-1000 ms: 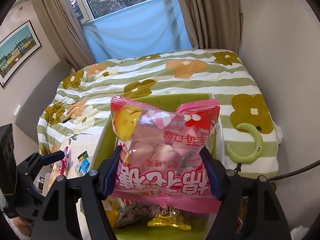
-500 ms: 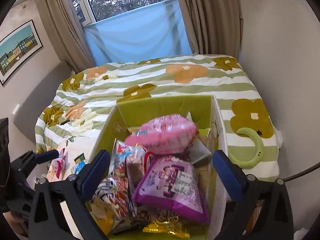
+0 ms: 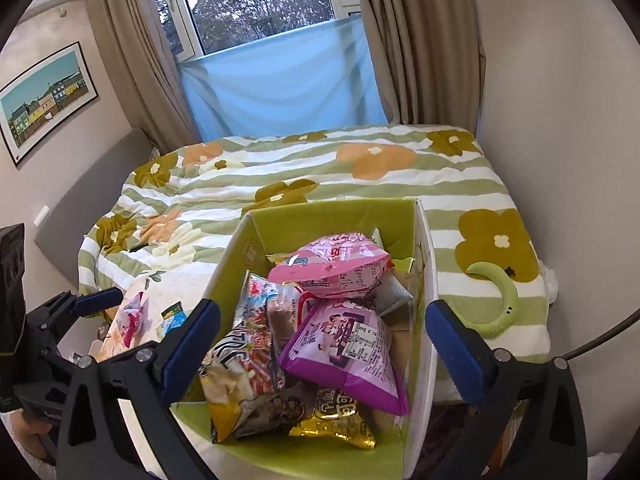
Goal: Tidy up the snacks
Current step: 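Move both tools back toward the last snacks on the bed, then grasp the white-pink packet with the left tool while the right tool grasps the blue-yellow bag, then carry both packets over the green box and open both tools to drop them, then move both tools back toward the last two packets on the bed, then grasp the dark green cracker packet with the left tool while the right tool grasps the white packet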
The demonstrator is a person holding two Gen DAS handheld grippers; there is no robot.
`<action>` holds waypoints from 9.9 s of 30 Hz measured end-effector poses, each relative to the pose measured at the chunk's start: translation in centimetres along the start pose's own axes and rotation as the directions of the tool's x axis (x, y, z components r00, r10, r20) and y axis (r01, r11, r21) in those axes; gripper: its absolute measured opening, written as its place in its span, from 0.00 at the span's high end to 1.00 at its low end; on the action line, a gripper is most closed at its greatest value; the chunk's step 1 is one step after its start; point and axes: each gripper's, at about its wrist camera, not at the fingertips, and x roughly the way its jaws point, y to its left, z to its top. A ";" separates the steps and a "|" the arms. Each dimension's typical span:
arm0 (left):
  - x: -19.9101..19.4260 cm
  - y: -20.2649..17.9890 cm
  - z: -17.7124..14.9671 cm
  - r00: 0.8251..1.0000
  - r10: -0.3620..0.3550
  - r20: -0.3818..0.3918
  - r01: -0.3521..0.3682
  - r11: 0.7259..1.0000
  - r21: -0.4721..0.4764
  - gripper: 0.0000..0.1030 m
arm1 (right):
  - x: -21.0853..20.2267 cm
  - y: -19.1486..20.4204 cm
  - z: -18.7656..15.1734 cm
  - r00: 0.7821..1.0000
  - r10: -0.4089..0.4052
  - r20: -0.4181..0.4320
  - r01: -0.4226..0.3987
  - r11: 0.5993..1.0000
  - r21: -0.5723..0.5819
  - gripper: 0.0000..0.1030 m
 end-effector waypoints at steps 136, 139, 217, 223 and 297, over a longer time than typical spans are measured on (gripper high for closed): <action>-0.6 19.4 1.3 0.986 -0.168 -0.015 0.167 0.985 -0.034 0.45 | 2.6 18.2 -1.5 0.991 -0.131 -0.003 0.129 0.965 0.227 0.42; 0.7 15.6 2.8 0.986 -0.169 -0.008 0.168 0.985 -0.032 0.45 | 1.6 14.8 -0.9 0.993 -0.121 0.002 0.118 0.970 0.215 0.42; -2.0 6.3 -2.2 0.999 0.030 -0.017 -0.032 0.988 -0.149 0.01 | -1.7 0.4 -3.3 1.000 -0.020 -0.023 0.022 0.997 0.071 0.01; -4.4 9.6 -3.6 0.999 0.054 0.005 -0.052 0.979 -0.197 0.01 | -2.9 3.1 -2.6 1.000 0.009 0.005 -0.009 0.999 0.039 0.01; 18.4 25.3 -9.9 0.928 0.074 -0.365 -0.088 0.996 -0.020 0.01 | 16.4 21.4 -18.2 0.956 -0.185 -0.229 0.256 0.906 0.337 0.01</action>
